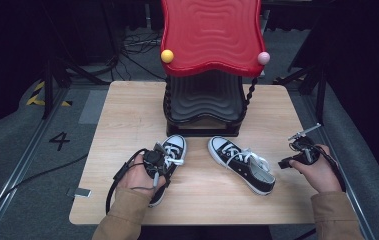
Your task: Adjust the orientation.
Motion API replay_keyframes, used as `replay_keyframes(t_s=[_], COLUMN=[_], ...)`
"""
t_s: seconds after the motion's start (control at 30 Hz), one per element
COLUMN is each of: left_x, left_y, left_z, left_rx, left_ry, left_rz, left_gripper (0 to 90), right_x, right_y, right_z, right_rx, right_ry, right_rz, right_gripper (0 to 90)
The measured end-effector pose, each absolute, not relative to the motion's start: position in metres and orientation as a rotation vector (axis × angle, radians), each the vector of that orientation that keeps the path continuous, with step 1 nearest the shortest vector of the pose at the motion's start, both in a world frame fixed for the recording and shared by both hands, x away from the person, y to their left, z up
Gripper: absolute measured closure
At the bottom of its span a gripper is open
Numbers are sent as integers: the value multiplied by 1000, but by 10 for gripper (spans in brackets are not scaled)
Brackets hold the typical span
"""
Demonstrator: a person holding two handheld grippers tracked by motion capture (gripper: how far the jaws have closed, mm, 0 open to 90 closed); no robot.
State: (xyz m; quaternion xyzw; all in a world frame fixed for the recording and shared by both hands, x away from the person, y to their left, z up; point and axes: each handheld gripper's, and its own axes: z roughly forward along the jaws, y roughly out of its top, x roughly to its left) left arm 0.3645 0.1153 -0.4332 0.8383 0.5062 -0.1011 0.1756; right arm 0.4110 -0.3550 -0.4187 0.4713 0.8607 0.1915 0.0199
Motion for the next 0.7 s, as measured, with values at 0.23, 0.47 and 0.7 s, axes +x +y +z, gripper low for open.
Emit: replay_keyframes(t_s=[0.23,0.47,0.7], left_x=[364,363,366], left_y=[106,101,99], left_z=[-436,-437,-439], left_rx=[2395,2371,2327], left_ry=[1473,1457,1423], left_rz=[-207,-101,-1], left_gripper=[753,737,744], right_x=[411,411,410], right_y=[-354,-352,-354], right_z=[-419,-420,-420], right_rx=[1464,1458,1462], right_ry=[2668,2669,2666], right_rz=[594,592,594], right_gripper=[726,722,721])
